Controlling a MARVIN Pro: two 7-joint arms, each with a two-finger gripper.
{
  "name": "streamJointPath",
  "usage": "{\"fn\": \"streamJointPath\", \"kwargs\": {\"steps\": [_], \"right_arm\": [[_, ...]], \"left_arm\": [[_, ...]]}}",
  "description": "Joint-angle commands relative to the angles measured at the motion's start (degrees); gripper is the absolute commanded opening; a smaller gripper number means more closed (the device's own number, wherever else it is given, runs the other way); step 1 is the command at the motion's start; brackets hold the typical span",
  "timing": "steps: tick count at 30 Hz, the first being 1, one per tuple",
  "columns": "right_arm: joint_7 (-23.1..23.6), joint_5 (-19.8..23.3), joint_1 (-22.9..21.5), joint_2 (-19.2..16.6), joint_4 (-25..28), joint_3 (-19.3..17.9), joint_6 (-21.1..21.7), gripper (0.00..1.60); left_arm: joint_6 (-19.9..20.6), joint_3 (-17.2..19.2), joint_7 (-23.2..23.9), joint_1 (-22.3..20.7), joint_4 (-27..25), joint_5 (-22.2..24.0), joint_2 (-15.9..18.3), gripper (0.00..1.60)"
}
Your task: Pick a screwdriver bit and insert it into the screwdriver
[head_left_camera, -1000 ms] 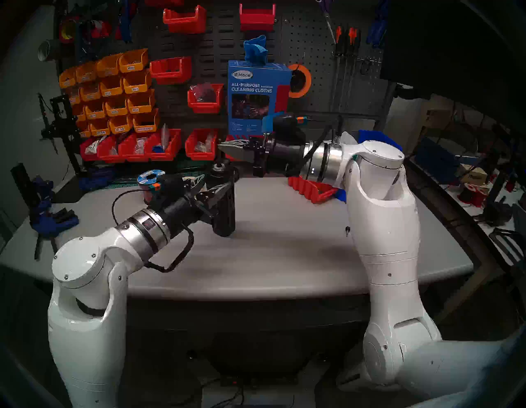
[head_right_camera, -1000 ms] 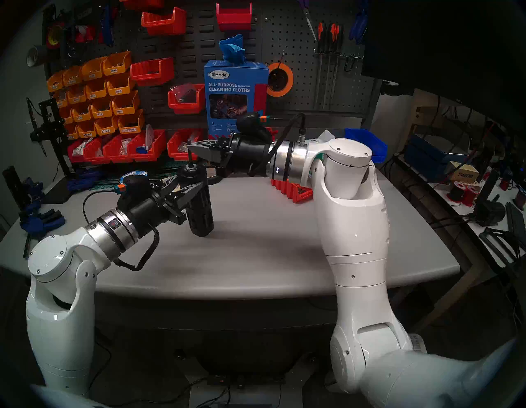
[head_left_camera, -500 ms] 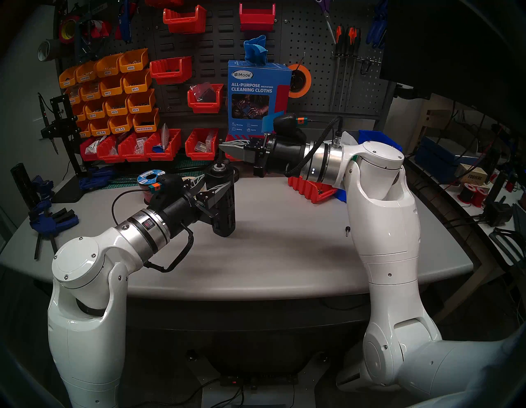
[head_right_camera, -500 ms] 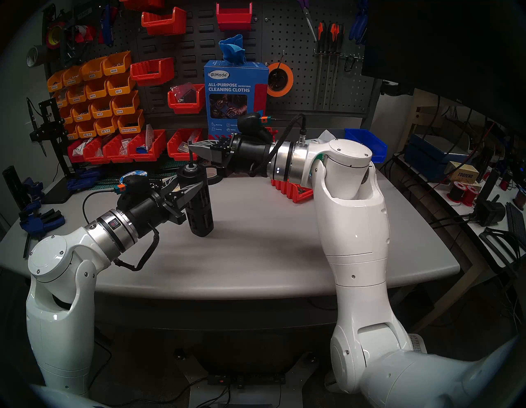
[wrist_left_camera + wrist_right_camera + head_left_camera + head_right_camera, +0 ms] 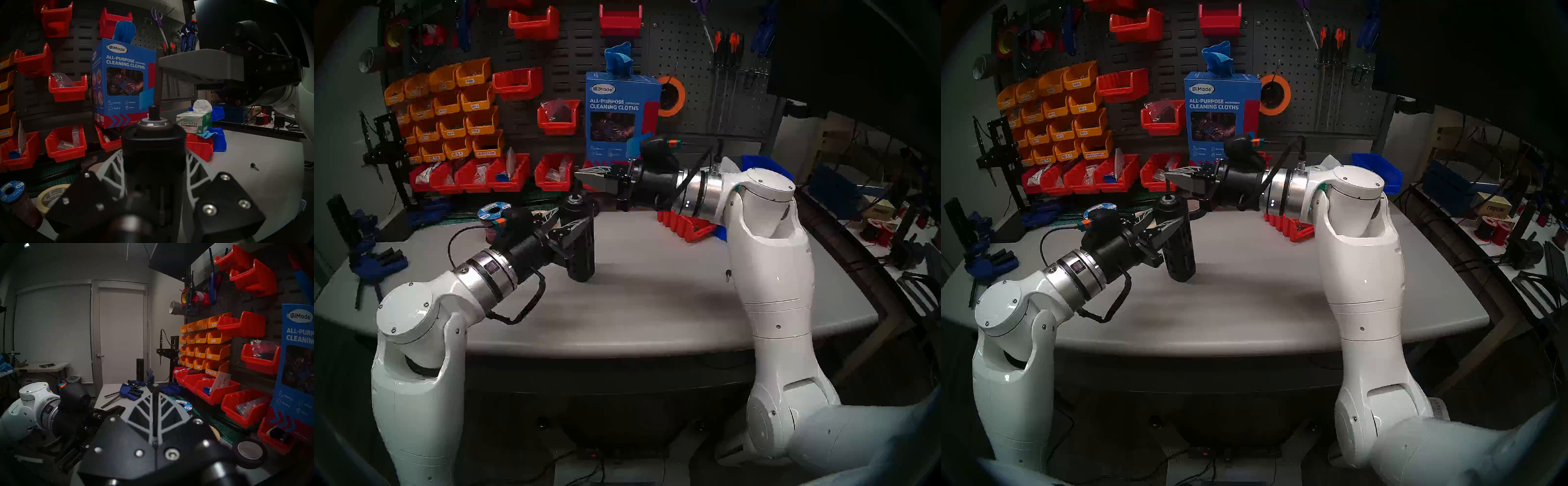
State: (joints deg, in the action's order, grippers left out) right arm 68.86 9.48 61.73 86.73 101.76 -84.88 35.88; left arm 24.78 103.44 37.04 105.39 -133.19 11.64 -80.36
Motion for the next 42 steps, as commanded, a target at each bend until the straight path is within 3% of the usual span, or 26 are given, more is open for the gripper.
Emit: {"fn": "streamJointPath", "kwargs": {"steps": [1,42], "right_arm": [[0.38,0.39,-1.89,0.25,1.42,-0.12,-0.03,0.0],[0.22,-0.03,-1.16,-0.45,0.7,0.24,0.66,0.0]], "left_arm": [[0.17,-0.24,-0.11,0.34,0.21,-0.19,-0.03,0.0],[-0.25,0.01,0.02,0.79,0.25,-0.24,0.12,0.0]]}}
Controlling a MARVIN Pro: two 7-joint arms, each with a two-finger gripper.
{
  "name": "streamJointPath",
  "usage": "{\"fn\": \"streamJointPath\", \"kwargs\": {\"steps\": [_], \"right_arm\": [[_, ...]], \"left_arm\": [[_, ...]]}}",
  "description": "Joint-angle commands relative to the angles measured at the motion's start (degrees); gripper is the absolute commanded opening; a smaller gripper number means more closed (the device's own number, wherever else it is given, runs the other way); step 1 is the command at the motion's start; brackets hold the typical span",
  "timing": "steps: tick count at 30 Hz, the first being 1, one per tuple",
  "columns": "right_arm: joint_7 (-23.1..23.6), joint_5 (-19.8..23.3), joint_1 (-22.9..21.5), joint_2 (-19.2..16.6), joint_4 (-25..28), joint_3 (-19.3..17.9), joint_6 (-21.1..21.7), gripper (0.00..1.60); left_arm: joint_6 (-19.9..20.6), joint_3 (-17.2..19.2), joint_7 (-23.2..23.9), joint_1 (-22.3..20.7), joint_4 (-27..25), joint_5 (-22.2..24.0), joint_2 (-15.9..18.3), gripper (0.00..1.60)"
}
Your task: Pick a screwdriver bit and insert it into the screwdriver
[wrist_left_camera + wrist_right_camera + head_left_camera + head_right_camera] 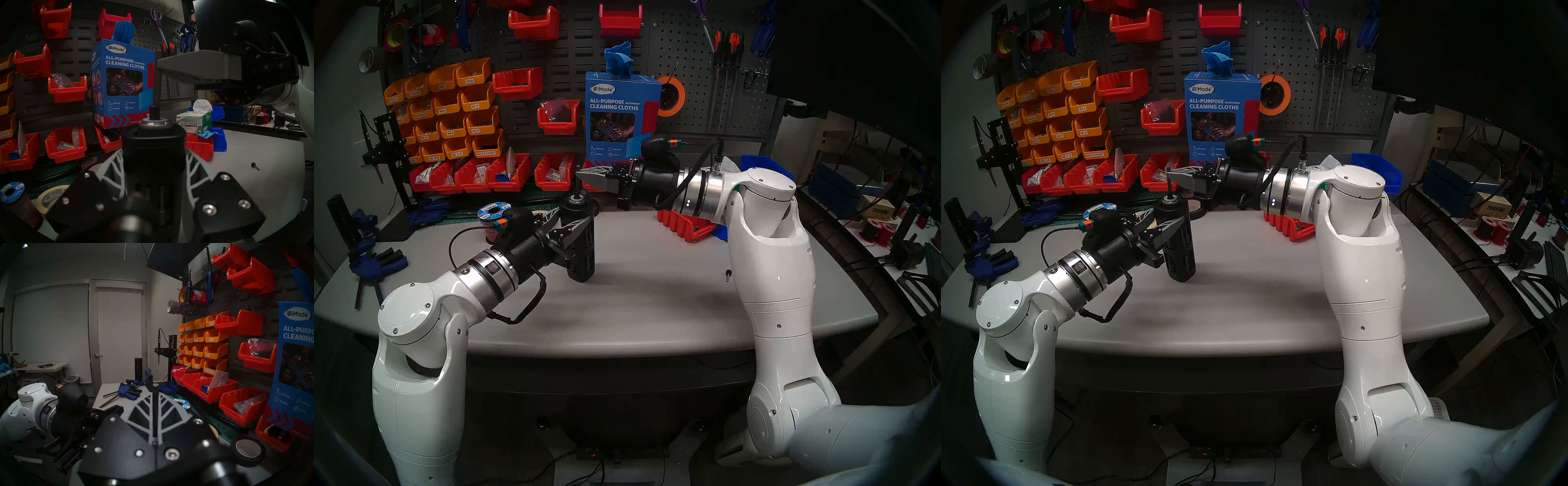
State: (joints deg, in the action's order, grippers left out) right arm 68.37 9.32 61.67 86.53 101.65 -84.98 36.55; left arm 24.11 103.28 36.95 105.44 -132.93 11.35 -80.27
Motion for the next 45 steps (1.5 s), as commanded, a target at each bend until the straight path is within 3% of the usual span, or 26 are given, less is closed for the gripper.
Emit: {"fn": "streamJointPath", "kwargs": {"steps": [1,45], "right_arm": [[0.71,0.14,-1.1,-0.23,0.75,0.4,-0.04,0.0],[0.93,0.48,-2.5,0.23,0.3,-0.45,-1.24,0.0]], "left_arm": [[0.41,0.17,0.13,0.73,-0.01,0.06,0.03,0.0],[-0.1,-0.62,0.05,0.81,0.65,-0.39,0.48,0.0]]}}
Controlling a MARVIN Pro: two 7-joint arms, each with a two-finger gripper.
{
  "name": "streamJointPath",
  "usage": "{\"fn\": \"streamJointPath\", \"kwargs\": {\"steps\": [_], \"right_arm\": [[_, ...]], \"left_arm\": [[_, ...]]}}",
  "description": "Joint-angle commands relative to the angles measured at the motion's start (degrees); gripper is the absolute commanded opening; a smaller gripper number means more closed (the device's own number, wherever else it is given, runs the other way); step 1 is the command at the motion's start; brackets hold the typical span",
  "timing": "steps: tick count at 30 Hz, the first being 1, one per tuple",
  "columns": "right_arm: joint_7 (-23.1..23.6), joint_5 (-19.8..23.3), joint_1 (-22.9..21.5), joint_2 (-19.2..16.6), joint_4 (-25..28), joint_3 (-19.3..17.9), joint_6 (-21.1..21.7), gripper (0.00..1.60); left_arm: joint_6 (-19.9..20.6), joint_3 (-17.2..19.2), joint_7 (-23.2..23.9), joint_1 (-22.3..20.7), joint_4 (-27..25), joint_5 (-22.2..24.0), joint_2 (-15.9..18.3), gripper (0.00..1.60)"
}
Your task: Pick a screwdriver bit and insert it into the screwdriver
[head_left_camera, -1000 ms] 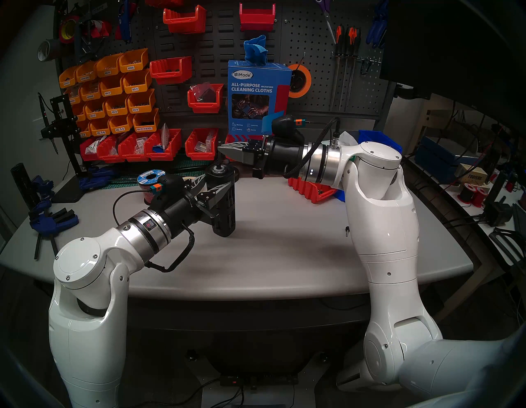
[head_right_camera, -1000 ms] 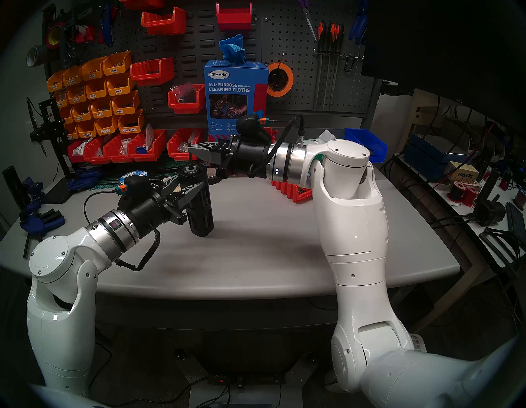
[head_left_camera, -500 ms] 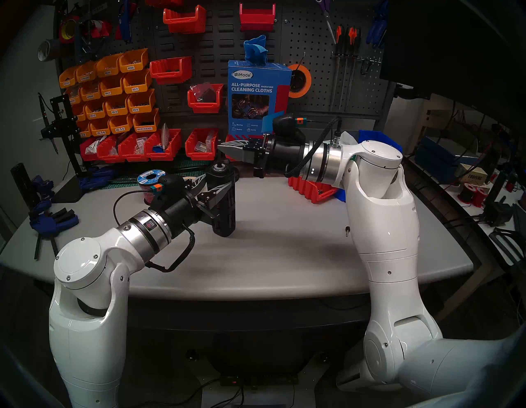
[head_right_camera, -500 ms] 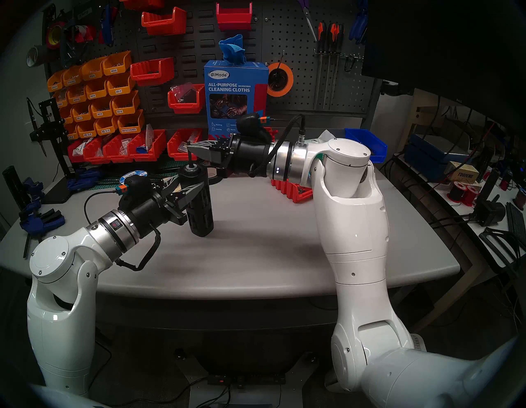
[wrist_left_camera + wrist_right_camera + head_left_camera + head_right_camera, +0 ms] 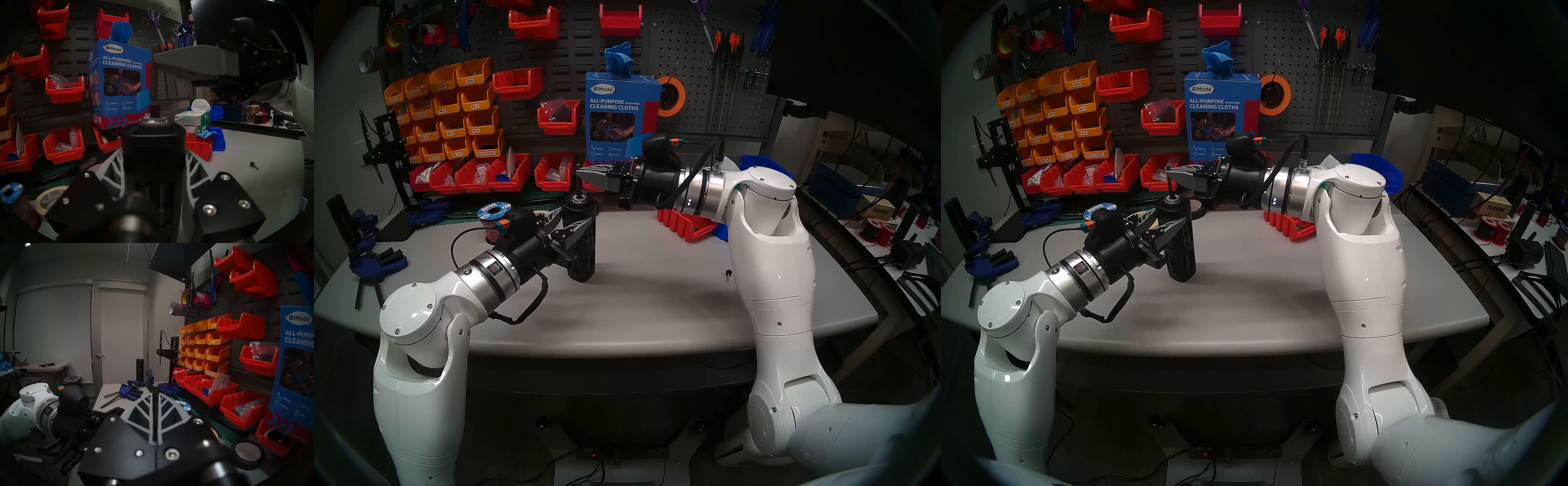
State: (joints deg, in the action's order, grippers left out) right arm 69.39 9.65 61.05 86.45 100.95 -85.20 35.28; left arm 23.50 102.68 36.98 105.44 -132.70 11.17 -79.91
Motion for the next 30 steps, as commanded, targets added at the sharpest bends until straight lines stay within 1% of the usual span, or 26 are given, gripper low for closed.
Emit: {"fn": "streamJointPath", "kwargs": {"steps": [1,30], "right_arm": [[-0.06,0.15,-1.87,0.29,0.99,-0.25,0.05,0.0],[0.17,-0.11,-1.09,0.05,0.21,0.01,0.31,0.0]], "left_arm": [[0.49,-0.01,0.02,0.79,0.42,-0.21,0.14,0.0],[0.59,0.1,0.01,0.45,0.84,0.06,0.37,0.0]]}}
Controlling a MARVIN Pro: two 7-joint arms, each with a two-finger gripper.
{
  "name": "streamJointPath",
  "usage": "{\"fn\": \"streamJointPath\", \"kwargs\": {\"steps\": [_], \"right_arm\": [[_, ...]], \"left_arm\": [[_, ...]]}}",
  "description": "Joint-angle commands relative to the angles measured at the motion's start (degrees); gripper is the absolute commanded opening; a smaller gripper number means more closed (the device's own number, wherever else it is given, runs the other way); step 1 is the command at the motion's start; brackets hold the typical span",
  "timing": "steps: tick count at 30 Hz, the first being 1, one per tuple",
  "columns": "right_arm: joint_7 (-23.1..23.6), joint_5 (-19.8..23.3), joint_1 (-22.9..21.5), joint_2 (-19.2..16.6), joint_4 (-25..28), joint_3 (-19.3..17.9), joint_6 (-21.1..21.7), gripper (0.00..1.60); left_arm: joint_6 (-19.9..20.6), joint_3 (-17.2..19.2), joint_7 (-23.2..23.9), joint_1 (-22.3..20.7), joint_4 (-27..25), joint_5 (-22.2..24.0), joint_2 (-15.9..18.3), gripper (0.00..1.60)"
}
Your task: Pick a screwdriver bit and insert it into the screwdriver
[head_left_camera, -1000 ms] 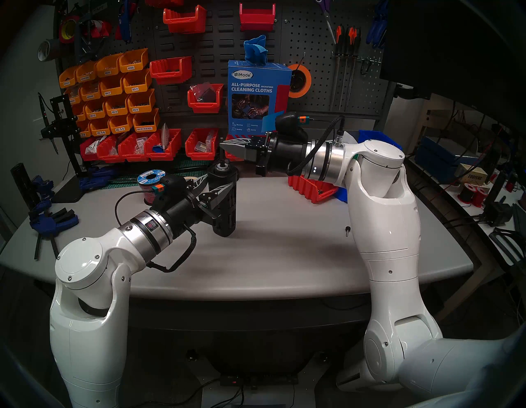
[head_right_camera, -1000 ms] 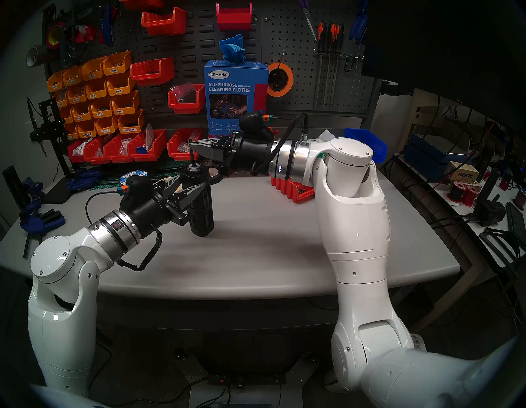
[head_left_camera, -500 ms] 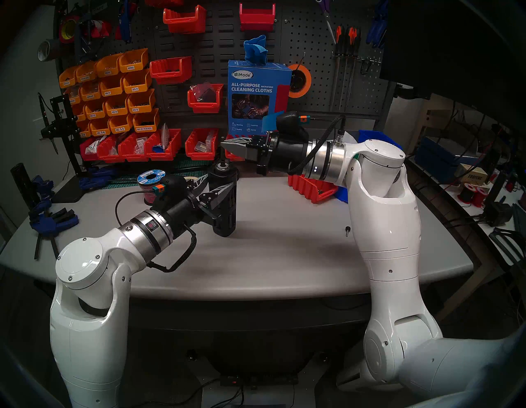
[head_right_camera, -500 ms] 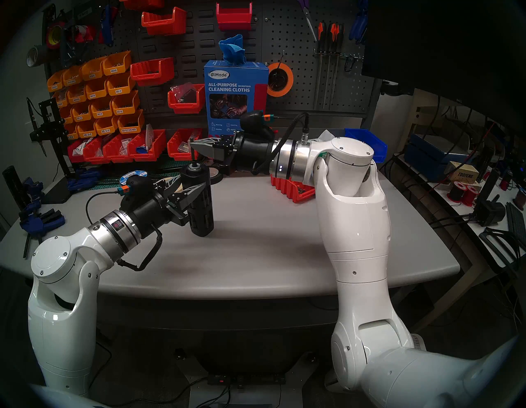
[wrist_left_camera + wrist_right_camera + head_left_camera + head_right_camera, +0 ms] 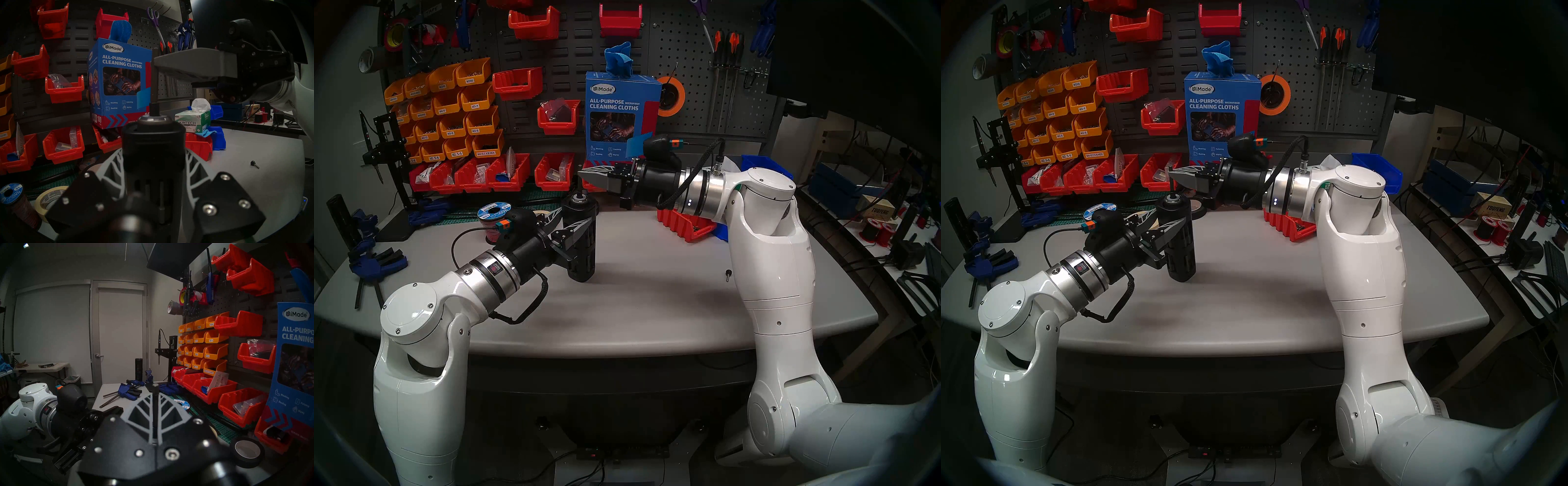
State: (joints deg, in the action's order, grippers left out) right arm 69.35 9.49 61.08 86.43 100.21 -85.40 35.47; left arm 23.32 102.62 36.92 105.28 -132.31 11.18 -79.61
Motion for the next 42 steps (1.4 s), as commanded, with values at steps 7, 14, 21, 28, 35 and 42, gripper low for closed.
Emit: {"fn": "streamJointPath", "kwargs": {"steps": [7,14,21,28,35,42], "right_arm": [[0.07,-0.18,-1.34,0.04,0.72,0.63,0.37,0.0],[-0.24,-0.03,-0.44,-0.07,0.96,0.67,0.69,0.0],[-0.34,0.12,0.24,-0.2,1.12,0.85,0.58,0.0],[-0.79,-0.1,1.34,-0.2,2.44,0.9,-0.39,0.0],[-2.33,-1.01,2.22,0.5,4.42,1.22,-0.4,0.0],[-4.5,-1.35,3.99,1.38,6.35,0.59,-0.31,0.0]], "left_arm": [[0.7,0.24,0.05,0.76,0.41,0.11,0.02,0.0],[0.8,0.33,-0.08,0.84,0.33,0.06,-0.02,0.0],[0.7,0.4,-0.08,0.83,0.37,0.11,-0.02,0.0],[0.7,0.5,-0.21,0.88,0.3,-0.02,-0.01,0.0],[0.58,0.49,-0.52,1.09,0.16,-0.25,-0.25,0.0],[-0.01,0.27,-2.34,1.86,-0.79,-1.29,-1.15,0.0]]}}
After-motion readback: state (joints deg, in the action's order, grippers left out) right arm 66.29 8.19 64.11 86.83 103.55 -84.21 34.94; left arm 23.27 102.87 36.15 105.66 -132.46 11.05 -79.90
